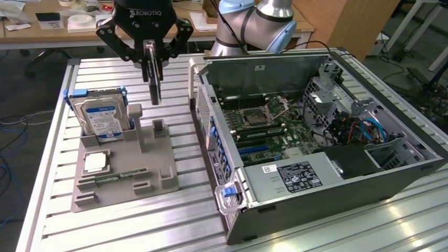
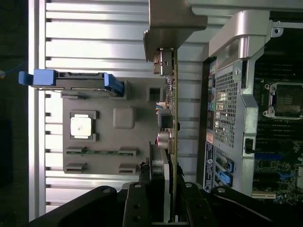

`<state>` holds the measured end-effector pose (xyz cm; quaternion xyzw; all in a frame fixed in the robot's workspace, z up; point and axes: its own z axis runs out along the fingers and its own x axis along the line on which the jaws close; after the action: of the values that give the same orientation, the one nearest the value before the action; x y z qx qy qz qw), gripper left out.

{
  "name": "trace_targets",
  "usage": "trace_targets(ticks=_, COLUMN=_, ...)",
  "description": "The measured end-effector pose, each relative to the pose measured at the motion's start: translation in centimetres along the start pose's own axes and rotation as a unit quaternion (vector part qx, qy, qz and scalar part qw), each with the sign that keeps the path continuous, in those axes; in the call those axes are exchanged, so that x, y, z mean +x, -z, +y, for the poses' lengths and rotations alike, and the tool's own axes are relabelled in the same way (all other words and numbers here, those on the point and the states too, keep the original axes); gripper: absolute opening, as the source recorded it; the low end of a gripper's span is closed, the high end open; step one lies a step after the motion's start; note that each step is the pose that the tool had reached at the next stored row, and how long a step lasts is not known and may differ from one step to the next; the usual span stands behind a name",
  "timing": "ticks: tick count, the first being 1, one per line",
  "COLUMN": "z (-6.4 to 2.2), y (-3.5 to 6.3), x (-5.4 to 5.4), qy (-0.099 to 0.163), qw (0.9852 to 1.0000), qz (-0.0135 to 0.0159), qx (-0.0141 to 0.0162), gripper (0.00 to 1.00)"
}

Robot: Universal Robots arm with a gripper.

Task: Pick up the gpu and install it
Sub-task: 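Pick up the gpu and move the gpu toward the slot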

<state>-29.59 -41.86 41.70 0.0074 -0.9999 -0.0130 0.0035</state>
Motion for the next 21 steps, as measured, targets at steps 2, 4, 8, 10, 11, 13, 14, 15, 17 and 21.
trace_targets(ticks=2, z=0.0, y=0.06, x=0.0, qy=0.0, qw=1.0, qz=-0.0001, qx=-0.0006, gripper=0.28)
trace_targets(ticks=4, z=0.01, y=0.06, x=0.0, qy=0.0, qw=1.0, qz=-0.0001, qx=-0.0012, gripper=0.28)
trace_targets(ticks=8, z=0.0, y=0.07, x=0.0, qy=0.0, qw=1.0, qz=-0.0001, qx=-0.0023, gripper=0.28)
trace_targets(ticks=10, z=0.0, y=0.07, x=0.0, qy=0.0, qw=1.0, qz=0.0, qx=-0.0029, gripper=0.28)
trace_targets(ticks=11, z=0.0, y=0.07, x=0.0, qy=0.0, qw=1.0, qz=-0.0001, qx=-0.0032, gripper=0.28)
trace_targets(ticks=13, z=0.0, y=0.07, x=0.0, qy=0.0, qw=1.0, qz=0.0, qx=-0.0038, gripper=0.28)
trace_targets(ticks=14, z=0.0, y=0.07, x=0.0, qy=0.0, qw=1.0, qz=-0.0001, qx=-0.0041, gripper=0.28)
trace_targets(ticks=15, z=0.0, y=0.07, x=0.0, qy=0.0, qw=1.0, qz=-0.0001, qx=-0.0043, gripper=0.28)
trace_targets(ticks=17, z=0.0, y=0.07, x=-0.02, qy=0.0, qw=1.0, qz=-0.0001, qx=-0.0048, gripper=0.28)
trace_targets(ticks=21, z=0.0, y=0.07, x=-0.18, qy=0.0, qw=1.0, qz=0.0, qx=-0.0048, gripper=0.28)
